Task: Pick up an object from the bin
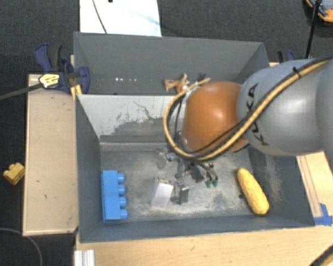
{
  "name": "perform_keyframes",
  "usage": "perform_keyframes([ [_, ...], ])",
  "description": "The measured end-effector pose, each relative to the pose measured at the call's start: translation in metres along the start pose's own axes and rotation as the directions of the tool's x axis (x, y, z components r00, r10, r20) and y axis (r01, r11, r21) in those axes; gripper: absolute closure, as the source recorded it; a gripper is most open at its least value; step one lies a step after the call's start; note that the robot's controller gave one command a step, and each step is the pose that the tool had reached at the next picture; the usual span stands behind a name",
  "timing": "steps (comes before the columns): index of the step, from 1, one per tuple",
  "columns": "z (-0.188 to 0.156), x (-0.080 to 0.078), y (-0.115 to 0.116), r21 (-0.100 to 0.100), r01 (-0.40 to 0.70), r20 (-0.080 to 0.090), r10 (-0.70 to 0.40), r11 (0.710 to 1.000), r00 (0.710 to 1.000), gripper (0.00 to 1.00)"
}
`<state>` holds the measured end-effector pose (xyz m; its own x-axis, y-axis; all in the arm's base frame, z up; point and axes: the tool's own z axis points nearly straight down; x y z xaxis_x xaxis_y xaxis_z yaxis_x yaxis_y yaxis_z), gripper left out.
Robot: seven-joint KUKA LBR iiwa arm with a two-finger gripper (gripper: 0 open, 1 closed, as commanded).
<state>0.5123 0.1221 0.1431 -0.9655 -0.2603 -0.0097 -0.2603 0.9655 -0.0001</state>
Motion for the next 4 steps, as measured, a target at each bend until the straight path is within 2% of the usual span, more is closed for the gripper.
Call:
perform_keyframes([
  [1,0.017,0.016,0.014,-0.003,0.21,-0.011,-0.21,0.978,0.978,0.0],
  [2,0.035,0.02,0.022,-0.003,0.292,-0.007,-0.292,0.956,0.956,0.0],
  [3,0.075,0.002,0.009,-0.003,0.335,-0.007,-0.335,0.942,0.942,0.0],
  [4,0.072,0.01,0.009,-0.003,0.405,-0.005,-0.405,0.914,0.914,1.0],
])
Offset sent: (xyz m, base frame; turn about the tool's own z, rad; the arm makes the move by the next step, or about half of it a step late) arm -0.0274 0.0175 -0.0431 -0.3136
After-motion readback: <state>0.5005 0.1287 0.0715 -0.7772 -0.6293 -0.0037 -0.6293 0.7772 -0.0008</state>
